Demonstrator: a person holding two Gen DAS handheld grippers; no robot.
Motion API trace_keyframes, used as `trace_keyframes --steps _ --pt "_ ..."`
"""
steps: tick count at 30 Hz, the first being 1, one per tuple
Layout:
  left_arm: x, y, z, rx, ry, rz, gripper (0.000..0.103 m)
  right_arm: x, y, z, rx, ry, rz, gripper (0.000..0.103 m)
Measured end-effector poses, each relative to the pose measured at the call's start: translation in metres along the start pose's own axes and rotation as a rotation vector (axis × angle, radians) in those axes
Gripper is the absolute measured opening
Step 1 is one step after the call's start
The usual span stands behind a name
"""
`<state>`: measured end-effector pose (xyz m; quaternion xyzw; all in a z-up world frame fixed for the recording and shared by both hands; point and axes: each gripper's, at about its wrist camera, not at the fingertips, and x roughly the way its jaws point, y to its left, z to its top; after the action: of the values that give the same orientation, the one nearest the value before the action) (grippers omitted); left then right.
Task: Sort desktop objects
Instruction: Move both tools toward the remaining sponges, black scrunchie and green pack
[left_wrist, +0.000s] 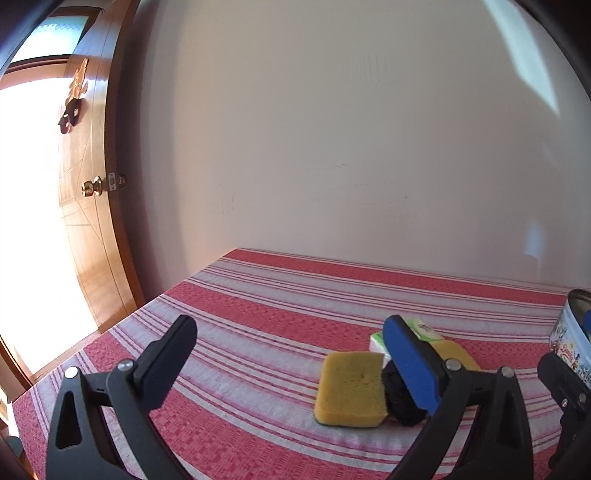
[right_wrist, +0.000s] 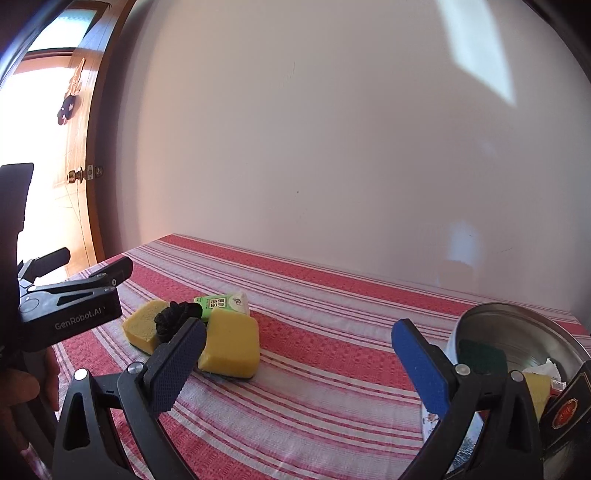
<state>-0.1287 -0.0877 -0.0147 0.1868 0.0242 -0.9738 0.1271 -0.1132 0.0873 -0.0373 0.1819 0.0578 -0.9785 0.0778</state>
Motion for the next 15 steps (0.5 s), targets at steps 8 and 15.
trace_keyframes --steps 8,15 --pt "0.040 0.033 0.005 -0.101 0.133 0.024 0.102 0.054 0.016 0.006 0.016 0.199 0.106 0.099" --pt "0.050 0.034 0.001 -0.121 0.181 0.005 0.102 0.104 0.033 0.001 0.026 0.424 0.172 0.078"
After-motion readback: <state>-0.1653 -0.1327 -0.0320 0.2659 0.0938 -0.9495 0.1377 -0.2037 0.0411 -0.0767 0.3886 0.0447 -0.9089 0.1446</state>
